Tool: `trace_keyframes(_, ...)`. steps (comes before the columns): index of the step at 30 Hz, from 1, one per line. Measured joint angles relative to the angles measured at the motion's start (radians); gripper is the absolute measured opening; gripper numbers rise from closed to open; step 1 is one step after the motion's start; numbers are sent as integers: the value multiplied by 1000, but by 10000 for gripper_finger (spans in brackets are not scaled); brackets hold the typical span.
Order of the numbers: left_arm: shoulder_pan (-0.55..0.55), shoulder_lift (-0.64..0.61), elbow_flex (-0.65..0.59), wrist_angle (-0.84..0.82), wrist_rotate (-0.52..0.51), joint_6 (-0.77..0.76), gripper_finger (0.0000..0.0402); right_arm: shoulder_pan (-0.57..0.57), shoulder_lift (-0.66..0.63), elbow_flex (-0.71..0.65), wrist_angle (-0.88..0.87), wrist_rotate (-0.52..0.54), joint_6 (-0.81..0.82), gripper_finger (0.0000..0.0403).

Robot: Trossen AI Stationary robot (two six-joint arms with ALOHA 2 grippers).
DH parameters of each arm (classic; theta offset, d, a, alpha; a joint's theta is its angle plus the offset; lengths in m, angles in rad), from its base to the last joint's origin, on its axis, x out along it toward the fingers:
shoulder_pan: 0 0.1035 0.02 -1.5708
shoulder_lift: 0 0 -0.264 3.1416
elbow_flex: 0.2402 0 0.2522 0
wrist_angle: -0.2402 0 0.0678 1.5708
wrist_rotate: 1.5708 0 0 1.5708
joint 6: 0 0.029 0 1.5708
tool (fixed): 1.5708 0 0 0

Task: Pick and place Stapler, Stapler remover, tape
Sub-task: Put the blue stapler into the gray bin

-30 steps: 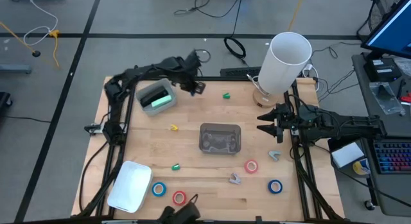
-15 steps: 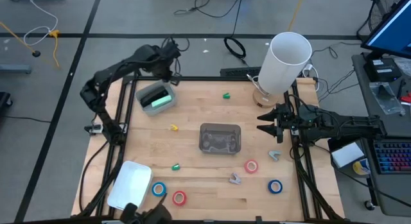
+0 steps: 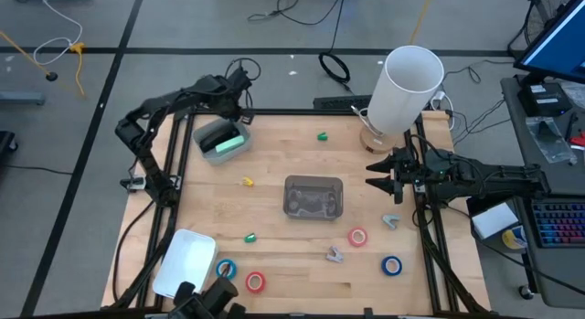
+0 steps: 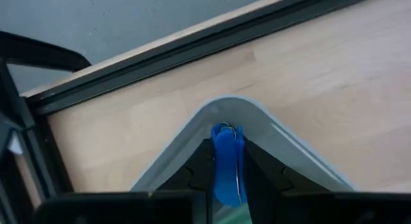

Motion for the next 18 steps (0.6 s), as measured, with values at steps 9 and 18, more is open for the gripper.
trace_keyframes(9, 11, 0, -53, 94, -3, 111, 53, 0, 0, 0, 0, 0, 0, 242)
trace_keyframes(18, 12, 0, -53, 111, -2, 281, 53, 0, 0, 0, 0, 0, 1, 242)
